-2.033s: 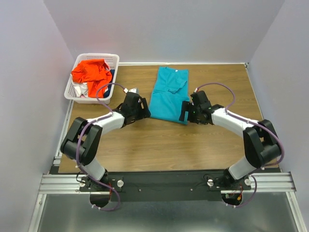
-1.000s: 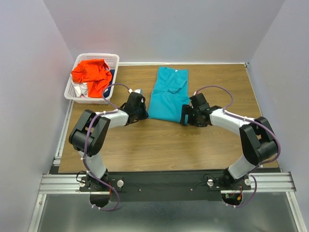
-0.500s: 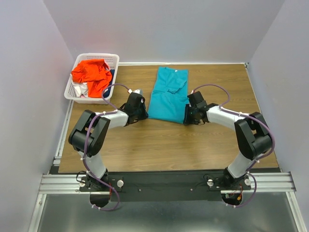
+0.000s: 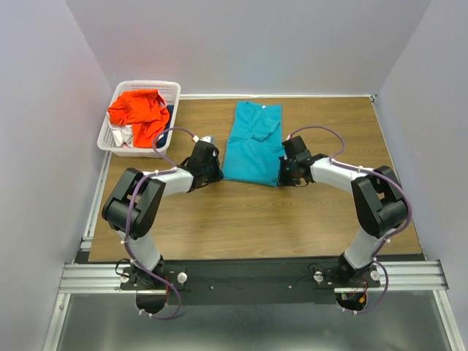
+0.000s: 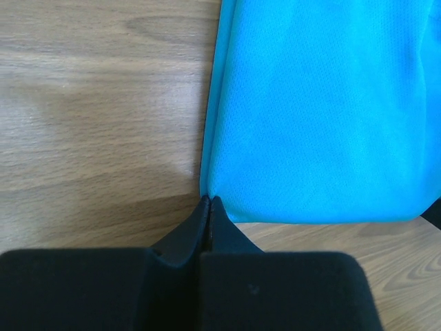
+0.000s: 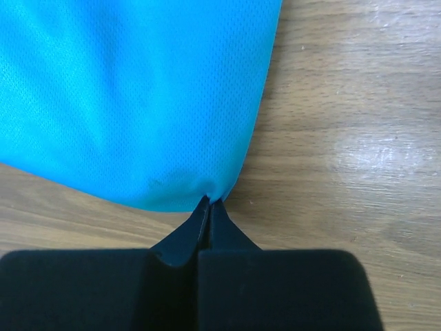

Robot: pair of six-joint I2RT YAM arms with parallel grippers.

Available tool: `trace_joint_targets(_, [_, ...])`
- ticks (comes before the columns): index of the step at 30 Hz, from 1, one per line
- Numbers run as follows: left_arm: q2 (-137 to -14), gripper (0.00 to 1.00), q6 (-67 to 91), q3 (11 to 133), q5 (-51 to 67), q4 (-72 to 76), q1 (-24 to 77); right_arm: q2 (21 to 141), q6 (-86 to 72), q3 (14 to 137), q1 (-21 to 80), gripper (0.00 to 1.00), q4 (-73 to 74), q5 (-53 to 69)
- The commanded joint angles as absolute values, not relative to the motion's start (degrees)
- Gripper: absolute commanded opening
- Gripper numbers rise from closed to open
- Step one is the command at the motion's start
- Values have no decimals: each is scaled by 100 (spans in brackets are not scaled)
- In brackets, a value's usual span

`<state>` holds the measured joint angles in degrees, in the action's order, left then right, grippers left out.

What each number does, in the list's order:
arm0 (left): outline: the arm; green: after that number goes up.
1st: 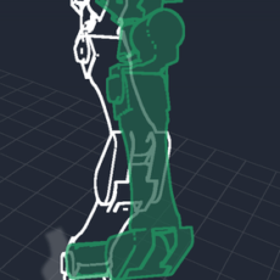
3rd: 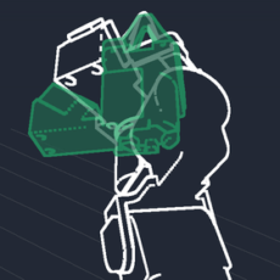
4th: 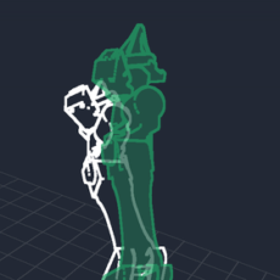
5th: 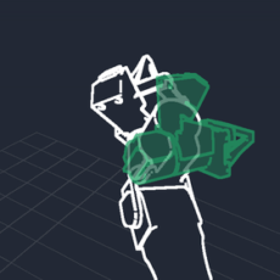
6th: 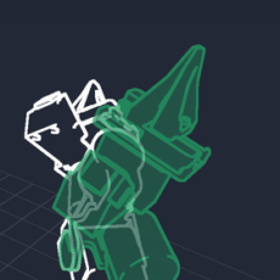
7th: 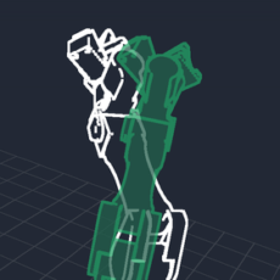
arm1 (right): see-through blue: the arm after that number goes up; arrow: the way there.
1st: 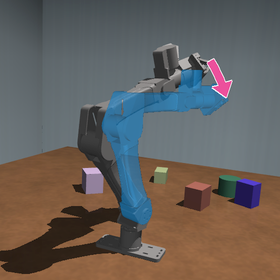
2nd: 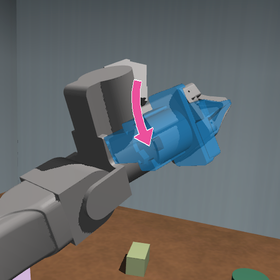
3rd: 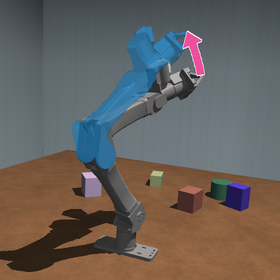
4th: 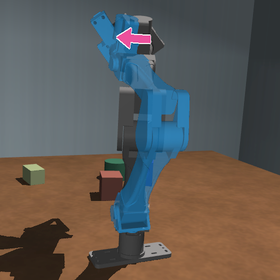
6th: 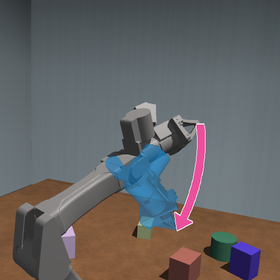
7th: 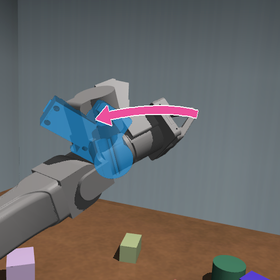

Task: Fold and stack the t-shirts
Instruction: Fold the tshirt

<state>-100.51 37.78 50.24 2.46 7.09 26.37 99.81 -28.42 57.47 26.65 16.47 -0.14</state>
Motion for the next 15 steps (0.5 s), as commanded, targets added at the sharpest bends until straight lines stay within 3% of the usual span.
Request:
trace_joint_targets(1, [-9704,0,3805,4747,44,545,2654,9731,-2795,5442,2663,1,1696,368])
trace_joint_targets(8, [-8650,0,4025,3948,-141,536,2663,8492,-2865,4641,2672,1,1801,1659])
trace_joint_targets(12, [-7309,0,4297,3165,-79,387,2689,7850,-2865,4369,2760,1,1924,3152])
trace_joint_targets(15, [-6149,0,4456,2813,-210,106,2707,7393,-2839,4403,2769,1,2258,3383])
